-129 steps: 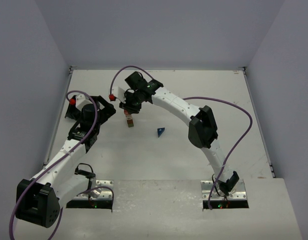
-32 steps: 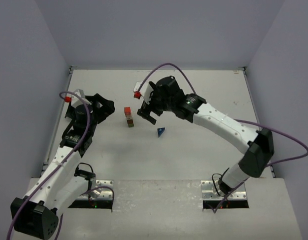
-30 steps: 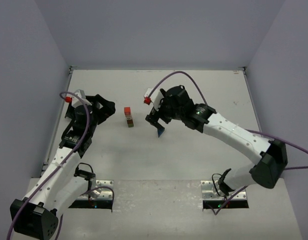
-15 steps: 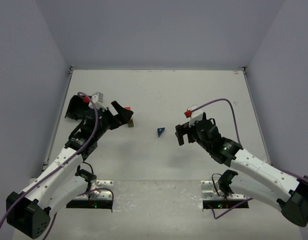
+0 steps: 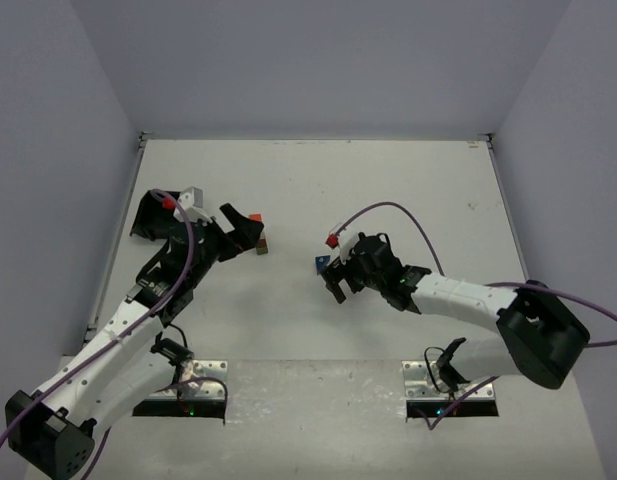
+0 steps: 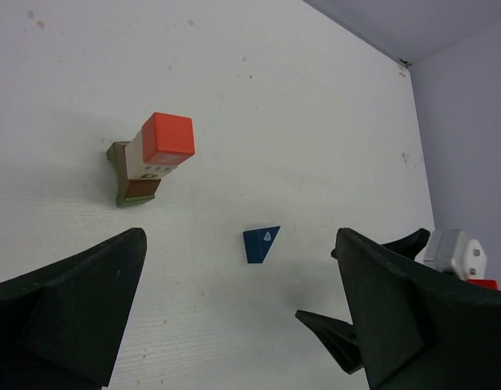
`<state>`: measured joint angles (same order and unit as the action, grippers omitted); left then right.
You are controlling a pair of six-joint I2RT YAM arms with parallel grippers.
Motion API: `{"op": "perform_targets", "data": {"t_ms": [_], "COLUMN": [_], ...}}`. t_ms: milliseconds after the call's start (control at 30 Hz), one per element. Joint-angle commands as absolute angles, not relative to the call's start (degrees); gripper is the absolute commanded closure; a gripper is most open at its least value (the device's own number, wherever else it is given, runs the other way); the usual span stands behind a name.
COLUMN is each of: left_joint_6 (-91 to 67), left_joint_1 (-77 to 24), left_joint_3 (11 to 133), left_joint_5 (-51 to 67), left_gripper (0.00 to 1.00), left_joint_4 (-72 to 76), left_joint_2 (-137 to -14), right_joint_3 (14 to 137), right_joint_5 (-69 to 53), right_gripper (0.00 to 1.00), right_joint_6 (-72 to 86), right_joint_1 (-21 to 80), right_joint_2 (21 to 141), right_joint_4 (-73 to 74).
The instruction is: Build the wood block tower
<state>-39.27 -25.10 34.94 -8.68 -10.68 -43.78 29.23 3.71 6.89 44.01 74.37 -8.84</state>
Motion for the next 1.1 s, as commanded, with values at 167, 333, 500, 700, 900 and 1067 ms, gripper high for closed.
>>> {"op": "perform_targets", "data": {"t_ms": [167,333,500,700,900,1067], "left_joint_6": [-37.88,-37.53,-37.44,-37.36,-37.34,-37.44], "left_joint_1": [-25.14,-25.14,-25.14,-25.14,-25.14,-25.05], "left_joint_3": [37.71,37.71,37.67,37.77,38.18,38.32], "left_joint_5": [-14.23,-15.57,-16.64,-18.26,-19.19,-19.55], "left_gripper": [0.0,0.0,0.0,0.0,0.0,0.0], "left_joint_4": [-11.95,-12.04,-12.09,-11.77,-11.9,-11.87], "left_joint_2": [-43.33,-43.88,-43.98,-44.86,-45.65,-45.88], "right_joint_3": [41.6,44.09,45.82,46.05,46.04,45.32], "right_joint_5": [0.26,-1.66,-5.32,-9.86,-8.5,-8.17], "right_gripper": [0.01,0.01,0.01,0.03,0.09,0.18], "right_joint_6": [-1.83,-0.69,-0.44,-2.49,-2.88,-2.99], "right_joint_1": [43.08,41.6,39.51,39.28,39.25,39.25], "right_joint_2": [90.3,95.63,99.11,101.74,103.22,102.88], "right_joint_4": [-16.87,-16.87,-17.0,-17.05,-16.68,-15.96]}}
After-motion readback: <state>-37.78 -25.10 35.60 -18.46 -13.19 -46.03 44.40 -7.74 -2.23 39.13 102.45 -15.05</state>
